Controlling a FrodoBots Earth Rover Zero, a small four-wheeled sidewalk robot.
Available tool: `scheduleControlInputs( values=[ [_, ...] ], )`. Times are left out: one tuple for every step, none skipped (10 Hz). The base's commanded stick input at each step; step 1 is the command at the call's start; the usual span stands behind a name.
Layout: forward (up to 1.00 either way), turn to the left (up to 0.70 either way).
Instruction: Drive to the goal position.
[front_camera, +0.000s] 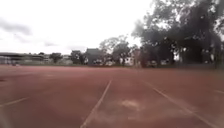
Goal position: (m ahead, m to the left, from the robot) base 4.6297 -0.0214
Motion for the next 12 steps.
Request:
scheduleControlInputs(
  values=[
    [0.7,0.0],
    [0.7,0.0],
    [0.7,0.0],
    [0.7,0.0],
    [0.7,0.0],
    [0.7,0.0],
    [0.7,0.0],
    [0.7,0.0],
    [0.7,0.0],
    [0.7,0.0],
    [0.7,0.0],
    [0.7,0.0]
  ],
)
